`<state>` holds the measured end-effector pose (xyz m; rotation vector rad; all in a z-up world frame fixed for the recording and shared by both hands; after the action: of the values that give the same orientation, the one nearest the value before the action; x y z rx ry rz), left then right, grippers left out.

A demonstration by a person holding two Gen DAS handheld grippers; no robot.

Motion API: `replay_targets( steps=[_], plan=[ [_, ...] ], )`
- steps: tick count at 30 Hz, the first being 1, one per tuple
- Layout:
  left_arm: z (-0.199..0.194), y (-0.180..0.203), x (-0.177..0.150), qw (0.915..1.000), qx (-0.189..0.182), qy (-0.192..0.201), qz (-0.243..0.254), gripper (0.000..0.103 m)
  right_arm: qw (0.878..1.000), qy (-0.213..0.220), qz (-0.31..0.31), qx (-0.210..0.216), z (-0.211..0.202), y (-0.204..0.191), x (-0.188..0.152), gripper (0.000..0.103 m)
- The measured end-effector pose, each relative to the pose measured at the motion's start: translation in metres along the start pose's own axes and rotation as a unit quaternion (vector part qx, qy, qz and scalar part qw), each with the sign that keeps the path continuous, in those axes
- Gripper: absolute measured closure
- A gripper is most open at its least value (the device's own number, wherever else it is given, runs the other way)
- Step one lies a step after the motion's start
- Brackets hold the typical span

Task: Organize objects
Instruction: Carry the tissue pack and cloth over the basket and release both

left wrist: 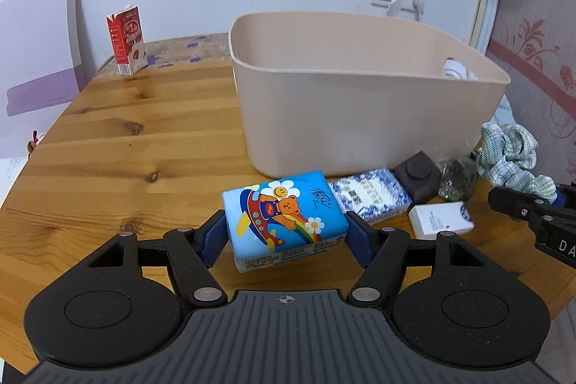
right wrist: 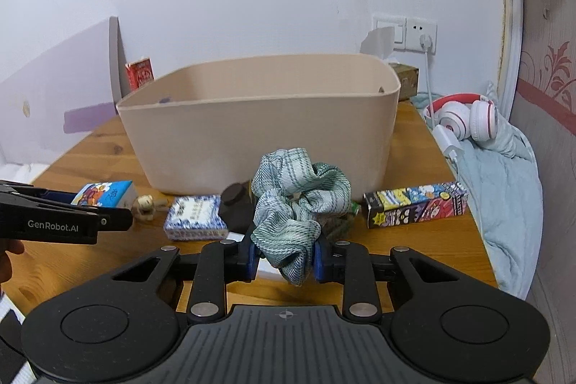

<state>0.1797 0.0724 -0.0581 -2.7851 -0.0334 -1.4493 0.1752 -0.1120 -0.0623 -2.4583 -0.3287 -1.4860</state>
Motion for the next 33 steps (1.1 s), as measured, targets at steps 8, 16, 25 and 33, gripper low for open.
replay_targets(
  steps=[8, 16, 25, 33],
  plan=[
    [-0.015, -0.002, 0.021, 0.9996, -0.005, 0.028, -0.003, 0.033, 0.999, 0.030, -0.008, -0.006, -0.014, 0.003, 0.022, 0.076],
    [-0.027, -0.002, 0.051, 0.9981, -0.011, 0.061, -0.001, 0.033, 0.998, 0.060, -0.018, -0.007, -0.021, 0.003, 0.047, 0.076],
    [-0.029, 0.003, 0.082, 0.9959, -0.009, 0.089, 0.008, 0.033, 0.996, 0.085, -0.012, -0.002, -0.020, 0.006, 0.079, 0.076],
    [-0.016, 0.013, 0.101, 0.9951, -0.011, 0.097, 0.018, 0.033, 0.996, 0.088, -0.003, 0.000, -0.004, 0.010, 0.092, 0.076]
  ],
)
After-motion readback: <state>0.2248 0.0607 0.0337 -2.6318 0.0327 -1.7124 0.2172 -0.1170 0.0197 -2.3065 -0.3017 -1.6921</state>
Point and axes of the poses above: each gripper's, at about its wrist camera, not at the fingertips, and z roughly the way its jaws point, y to its right, x to its top, the point moved 9 cm from there along z, roughly the way its jaws point, and after that the axes turned 7 degrees about y, right-handed, at the moved point
